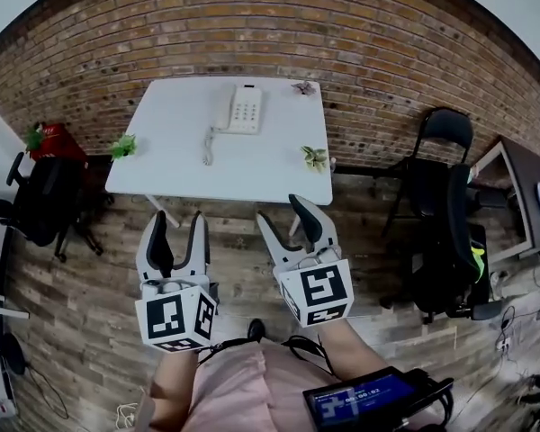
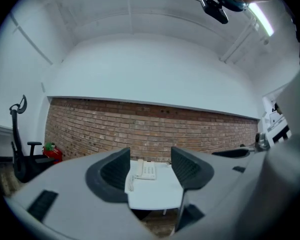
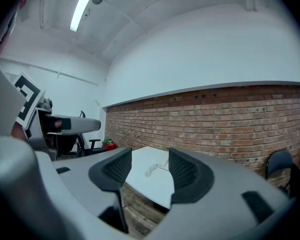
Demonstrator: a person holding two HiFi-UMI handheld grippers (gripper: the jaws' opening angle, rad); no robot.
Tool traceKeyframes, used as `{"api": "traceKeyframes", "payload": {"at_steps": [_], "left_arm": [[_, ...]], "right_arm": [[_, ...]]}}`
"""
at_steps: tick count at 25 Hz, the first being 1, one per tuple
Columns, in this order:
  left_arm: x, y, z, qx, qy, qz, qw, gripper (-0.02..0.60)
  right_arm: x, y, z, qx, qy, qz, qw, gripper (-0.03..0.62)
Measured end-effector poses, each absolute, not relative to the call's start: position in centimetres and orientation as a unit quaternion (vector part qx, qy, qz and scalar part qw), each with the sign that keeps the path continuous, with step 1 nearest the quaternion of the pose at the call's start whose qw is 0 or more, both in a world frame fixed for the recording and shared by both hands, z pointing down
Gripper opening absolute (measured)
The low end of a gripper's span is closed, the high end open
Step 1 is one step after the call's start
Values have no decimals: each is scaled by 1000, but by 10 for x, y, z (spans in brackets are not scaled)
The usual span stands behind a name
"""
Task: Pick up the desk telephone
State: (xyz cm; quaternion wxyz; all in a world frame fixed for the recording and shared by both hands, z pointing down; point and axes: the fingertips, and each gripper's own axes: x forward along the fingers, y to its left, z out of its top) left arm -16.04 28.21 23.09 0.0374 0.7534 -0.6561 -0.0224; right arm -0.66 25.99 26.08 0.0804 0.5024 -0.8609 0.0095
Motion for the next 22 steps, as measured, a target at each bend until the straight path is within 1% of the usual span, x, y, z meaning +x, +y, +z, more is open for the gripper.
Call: {"api": "traceKeyframes", "payload": {"at_steps": [3,9,16,22], "left_arm": [[-162,260,226,759,-650,-29,32,261],[-156,229,240,768,-638,-22,46,259],[-149,194,278,774,-623,-15,109,251],[-137,144,293,781,-615,8,110,252]], "right_arm": [[-8,240,256,510,-856,4,78,233],[-3,214,260,521,-850,6,79,225],[6,185,283,529,-844,30,89,222],[18,134,302,536,-838,52,89,221]]}}
